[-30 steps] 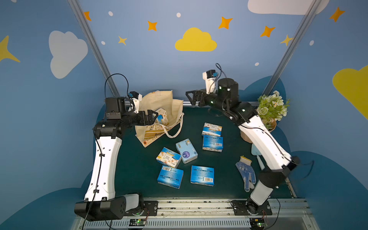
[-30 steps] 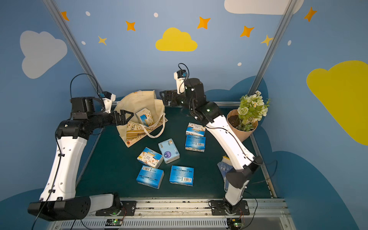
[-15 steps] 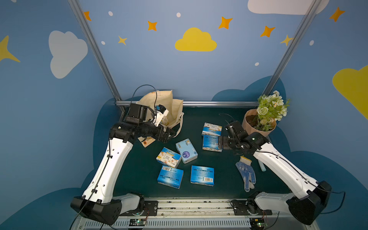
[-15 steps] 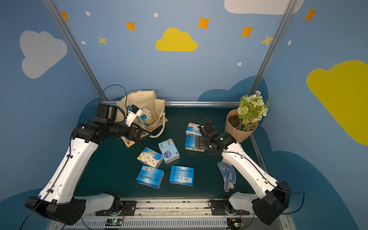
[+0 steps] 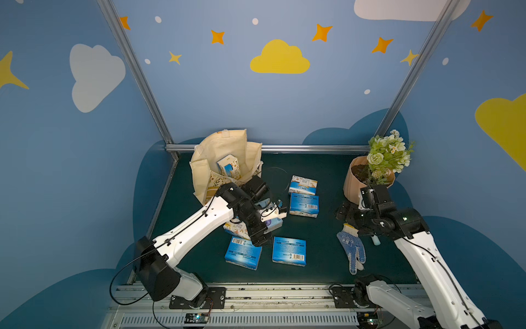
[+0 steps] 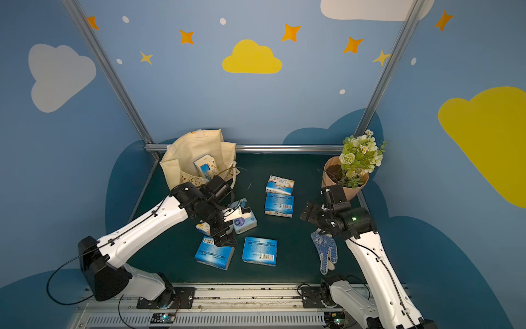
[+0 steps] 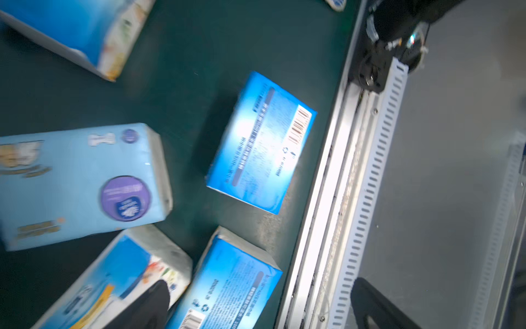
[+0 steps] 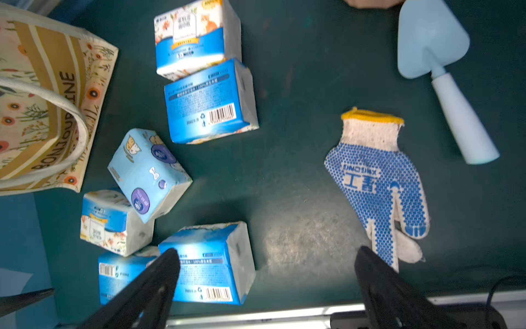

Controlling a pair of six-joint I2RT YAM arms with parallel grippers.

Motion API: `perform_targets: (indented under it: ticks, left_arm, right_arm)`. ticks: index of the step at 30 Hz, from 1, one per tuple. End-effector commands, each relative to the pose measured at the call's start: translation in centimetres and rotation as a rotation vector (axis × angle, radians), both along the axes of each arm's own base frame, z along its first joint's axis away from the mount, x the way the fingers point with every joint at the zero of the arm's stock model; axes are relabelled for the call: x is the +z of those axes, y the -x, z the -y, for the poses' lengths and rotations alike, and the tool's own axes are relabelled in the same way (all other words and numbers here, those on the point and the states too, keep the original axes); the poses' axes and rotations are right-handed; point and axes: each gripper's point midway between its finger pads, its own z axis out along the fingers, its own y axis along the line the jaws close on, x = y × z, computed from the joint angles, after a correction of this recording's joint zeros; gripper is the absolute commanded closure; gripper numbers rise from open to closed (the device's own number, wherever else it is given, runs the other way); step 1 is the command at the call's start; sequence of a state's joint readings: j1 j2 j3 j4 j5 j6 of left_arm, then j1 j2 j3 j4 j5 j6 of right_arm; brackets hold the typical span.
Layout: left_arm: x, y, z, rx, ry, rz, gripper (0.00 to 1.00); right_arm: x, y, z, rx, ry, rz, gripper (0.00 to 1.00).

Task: Put tissues into the canvas bag
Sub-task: Place the pack of facial tissues in the canvas bag, then pick up the pack of facial tissues from the center of the board.

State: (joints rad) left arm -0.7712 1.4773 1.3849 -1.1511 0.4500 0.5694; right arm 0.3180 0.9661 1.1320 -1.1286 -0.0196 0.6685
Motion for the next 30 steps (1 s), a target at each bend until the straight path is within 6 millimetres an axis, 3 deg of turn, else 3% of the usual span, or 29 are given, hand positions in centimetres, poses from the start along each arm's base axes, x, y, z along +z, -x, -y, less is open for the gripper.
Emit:
perform_targets:
  ticks: [1,8,13,18,23,30]
  left_arm:
    - [-2.4,0.7,1.3,-0.080,-0.044,0.032,0.00]
    - [-4.0,1.1,7.2,-0.190,-0.032,0.065,0.00]
    - [-6.9,1.0,9.5,-0.280,-0.090,0.175,0.00]
    - [-8.9,0.5,10.1,-0.327,-0.158,0.272,0.00]
    - [-10.1,-1.1,10.9,-0.325,-0.209,0.427,0.00]
    - [-12.3,0.7,10.2,-0.408,-0.280,0.299,0.00]
  right_arm:
    - [-1.2,3.0,-0.2,0.046,-0.020,-0.116,0.03]
    - [0.8,2.7,2.6,-0.113,-0.018,0.015,0.03]
    - [2.3,2.7,4.4,-0.198,-0.028,0.088,0.03]
    - [3.7,2.7,5.5,-0.234,-0.044,0.143,0.03]
    - [3.7,2.8,6.0,-0.262,-0.076,0.152,0.03]
    - [2.7,2.3,5.3,-0.258,-0.162,0.148,0.03]
